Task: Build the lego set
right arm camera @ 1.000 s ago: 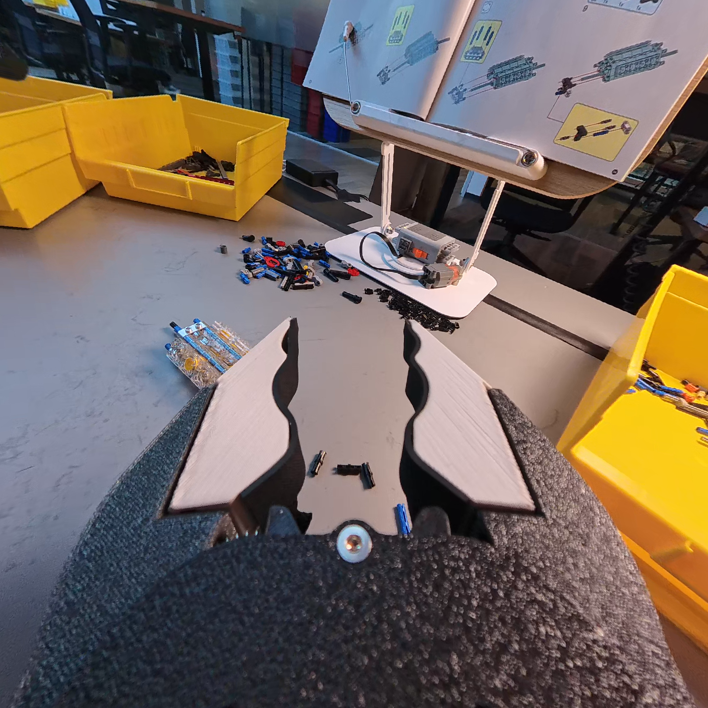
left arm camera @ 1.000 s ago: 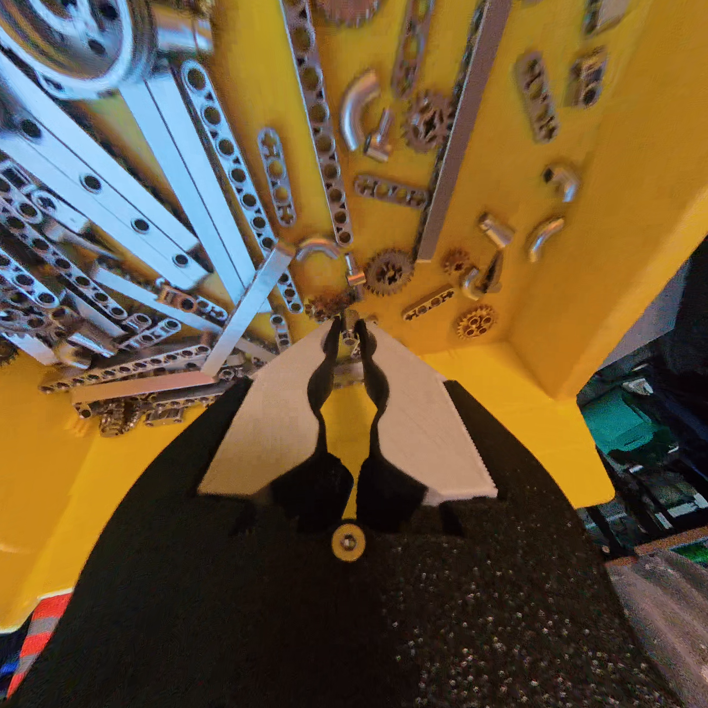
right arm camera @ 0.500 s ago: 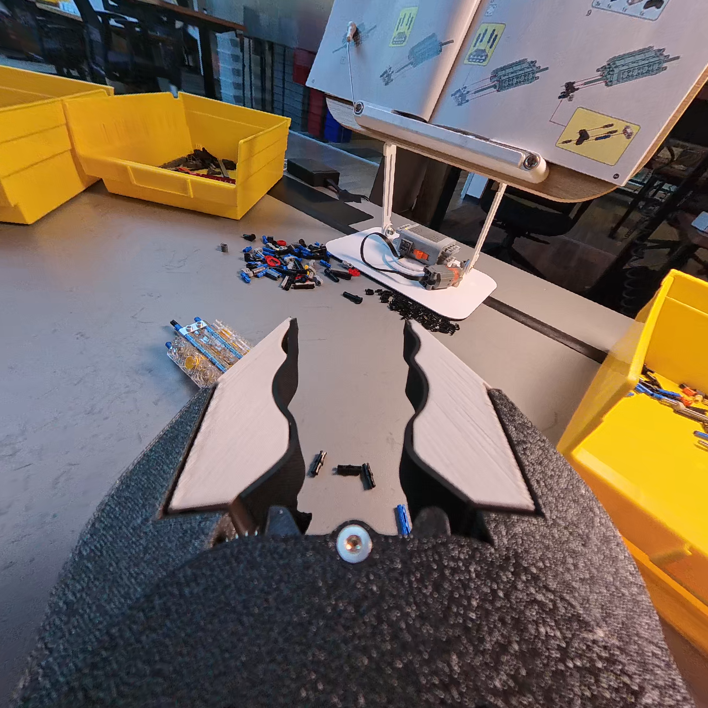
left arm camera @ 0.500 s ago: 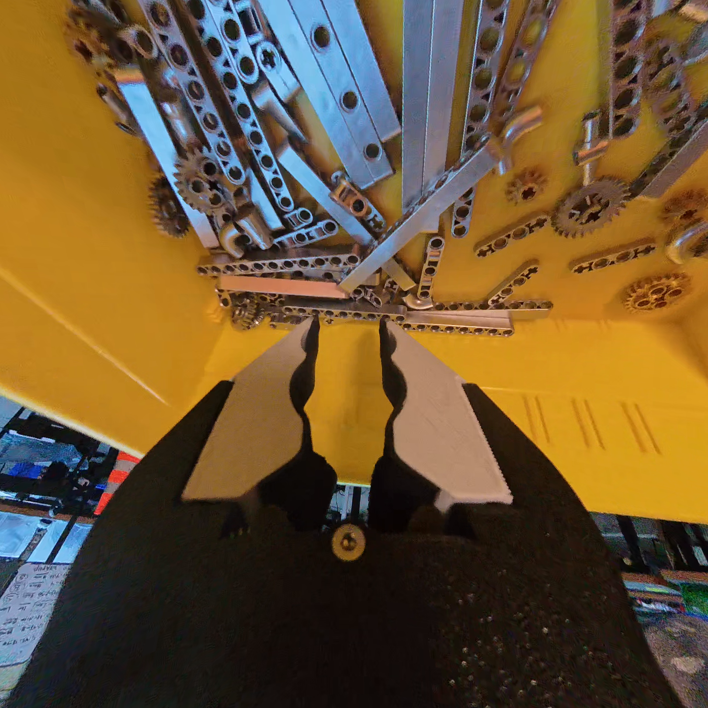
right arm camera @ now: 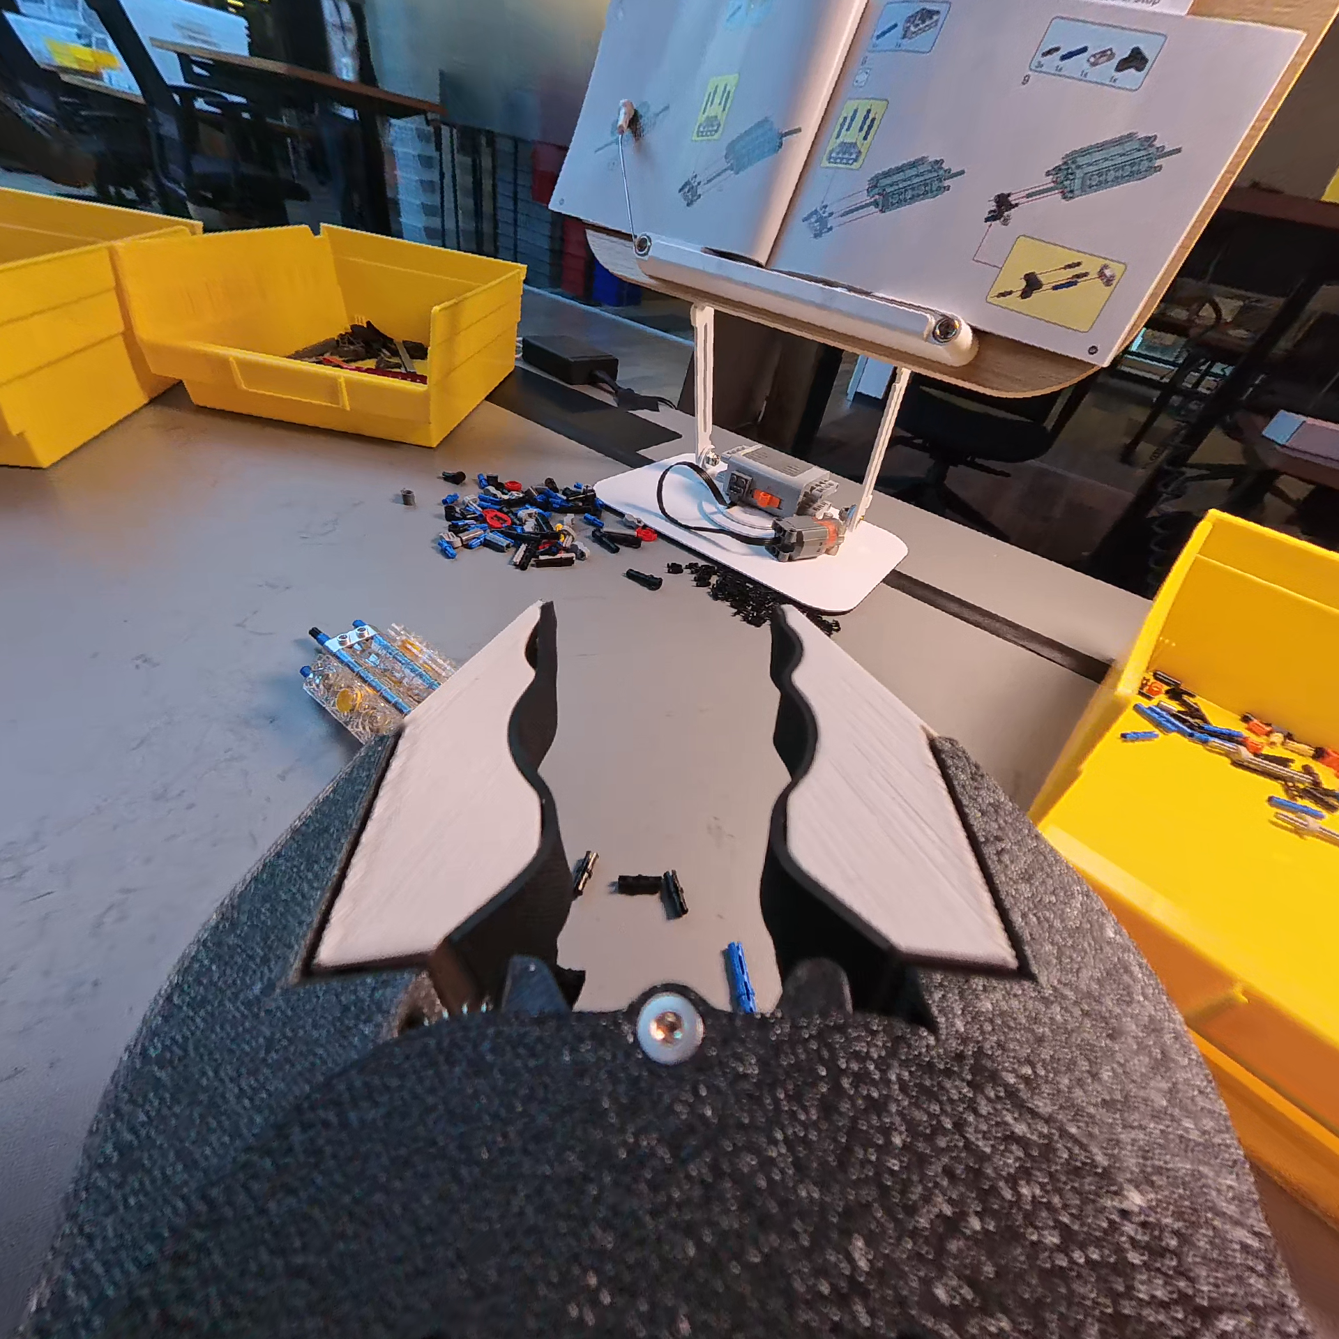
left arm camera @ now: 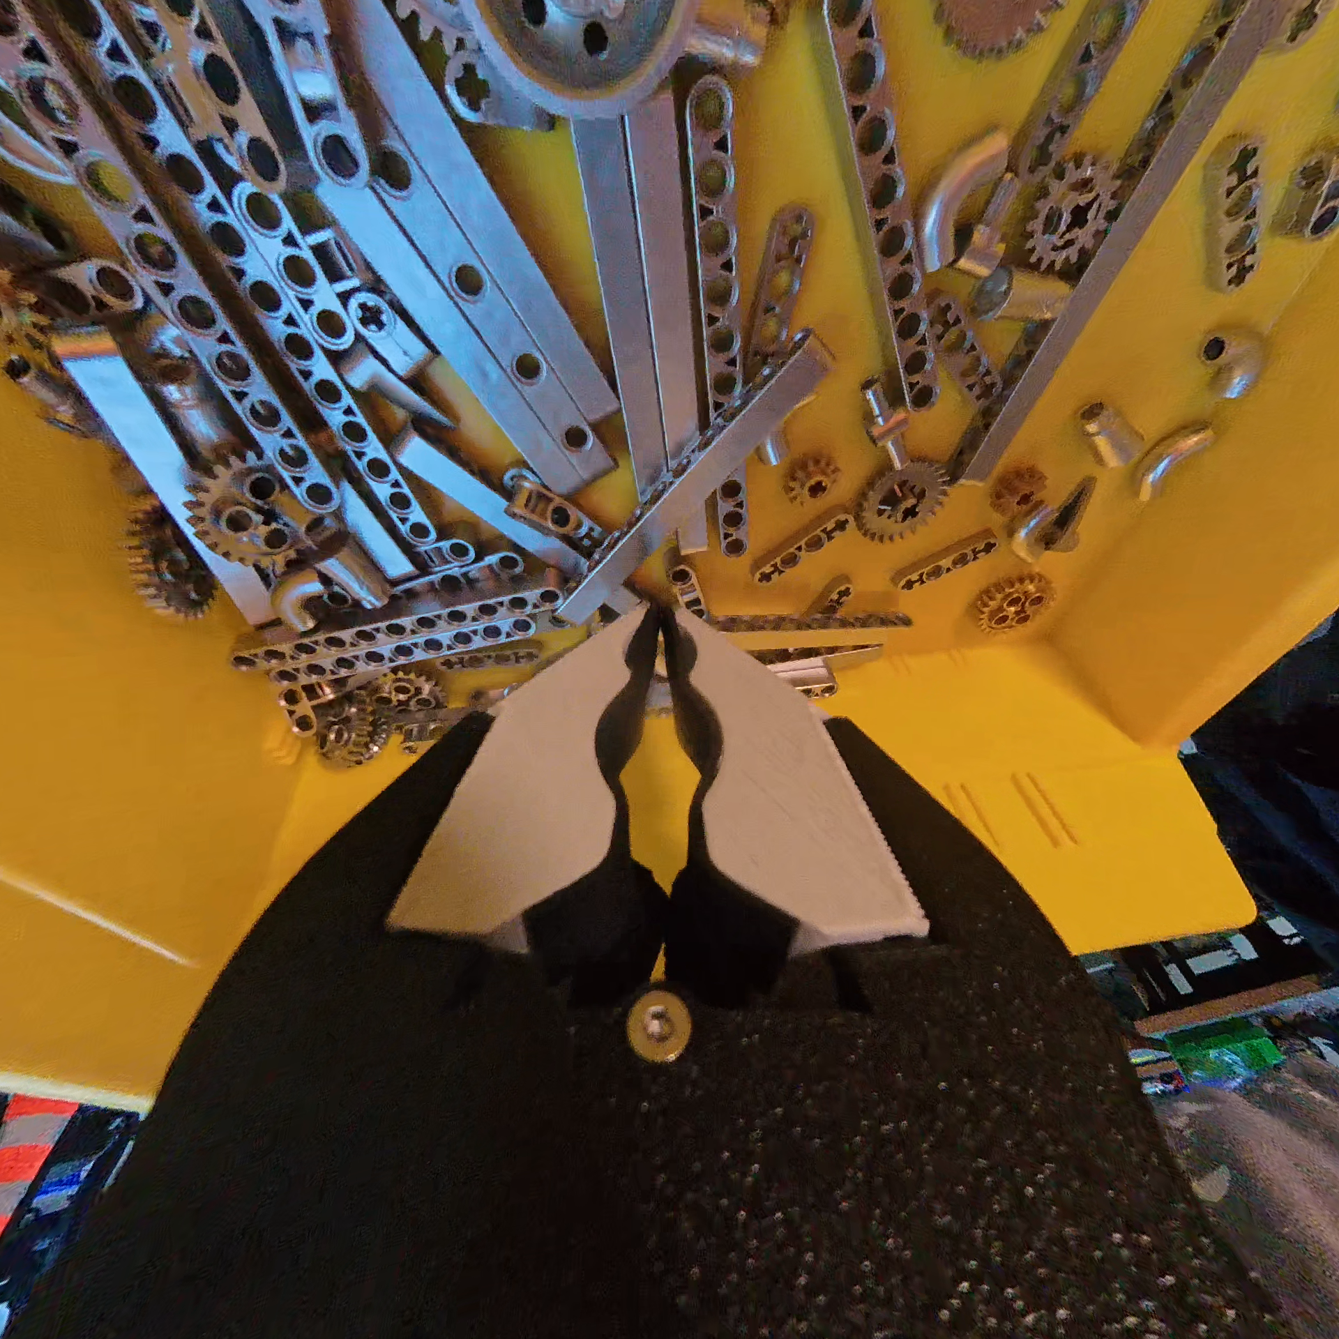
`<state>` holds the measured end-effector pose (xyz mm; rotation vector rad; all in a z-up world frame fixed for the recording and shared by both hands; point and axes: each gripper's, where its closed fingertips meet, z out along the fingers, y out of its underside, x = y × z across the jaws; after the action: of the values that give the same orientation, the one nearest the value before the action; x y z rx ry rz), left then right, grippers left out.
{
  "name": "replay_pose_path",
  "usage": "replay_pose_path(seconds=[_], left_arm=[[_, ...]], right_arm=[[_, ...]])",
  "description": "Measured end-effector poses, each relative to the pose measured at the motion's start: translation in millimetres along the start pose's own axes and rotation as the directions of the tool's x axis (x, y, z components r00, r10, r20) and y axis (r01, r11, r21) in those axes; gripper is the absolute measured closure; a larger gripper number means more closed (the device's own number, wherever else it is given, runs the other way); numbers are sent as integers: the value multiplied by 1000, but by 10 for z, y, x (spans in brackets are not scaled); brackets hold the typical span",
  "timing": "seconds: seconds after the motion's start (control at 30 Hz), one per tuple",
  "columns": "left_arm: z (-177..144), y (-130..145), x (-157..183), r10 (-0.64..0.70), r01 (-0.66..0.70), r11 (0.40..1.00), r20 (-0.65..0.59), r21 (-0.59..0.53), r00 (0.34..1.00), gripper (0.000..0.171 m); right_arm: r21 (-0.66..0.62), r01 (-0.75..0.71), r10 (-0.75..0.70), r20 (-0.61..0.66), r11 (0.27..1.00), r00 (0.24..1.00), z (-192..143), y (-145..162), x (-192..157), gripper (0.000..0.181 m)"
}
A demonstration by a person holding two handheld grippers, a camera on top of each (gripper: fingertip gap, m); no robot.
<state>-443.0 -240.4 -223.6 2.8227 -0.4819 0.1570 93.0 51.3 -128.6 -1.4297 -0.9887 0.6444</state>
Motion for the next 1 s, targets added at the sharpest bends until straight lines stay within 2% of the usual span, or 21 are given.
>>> replay_pose_path(seconds=[0.1, 0.17, 0.27, 0.43, 0.57, 0.63, 0.77, 0.9, 1.0], left_arm=[[-60, -65, -58, 2, -4, 999, 52, 42, 999, 171], [-130, 9, -187, -15, 13, 1000, 122, 22, 992, 165], [-132, 256, -336, -29, 49, 993, 192, -103, 981, 152], [63, 428, -396, 42, 22, 960, 221, -278, 974, 148], [116, 454, -384, 111, -33, 933, 197, -359, 974, 151], [132, 461, -338, 113, -50, 928, 151, -369, 982, 164], [160, 424, -302, 88, -59, 951, 82, -305, 993, 166], [38, 221, -211, 42, -41, 994, 15, -102, 999, 166], [-67, 182, -178, 34, -34, 999, 4, -25, 999, 166]], right_arm=[[-2, 0, 0, 1, 1000, 1000, -10, 2, 6, 124], [-2, -2, 2, 0, 1000, 1000, -16, 4, 12, 124], [1, -5, 5, 4, 1000, 1000, -7, 3, 1, 124], [-6, 5, -5, 11, 1000, 1000, 8, 13, -24, 124], [-6, -2, 2, 1, 1000, 1000, -15, 21, 8, 124], [-4, -8, 8, -3, 1000, 1000, -20, 20, 22, 124], [-7, -5, 5, 0, 1000, 1000, -14, 24, 12, 124], [-8, -8, 8, 4, 1000, 1000, -12, 28, 11, 125], [-11, -7, 8, 7, 1000, 1000, -2, 31, 9, 125]])
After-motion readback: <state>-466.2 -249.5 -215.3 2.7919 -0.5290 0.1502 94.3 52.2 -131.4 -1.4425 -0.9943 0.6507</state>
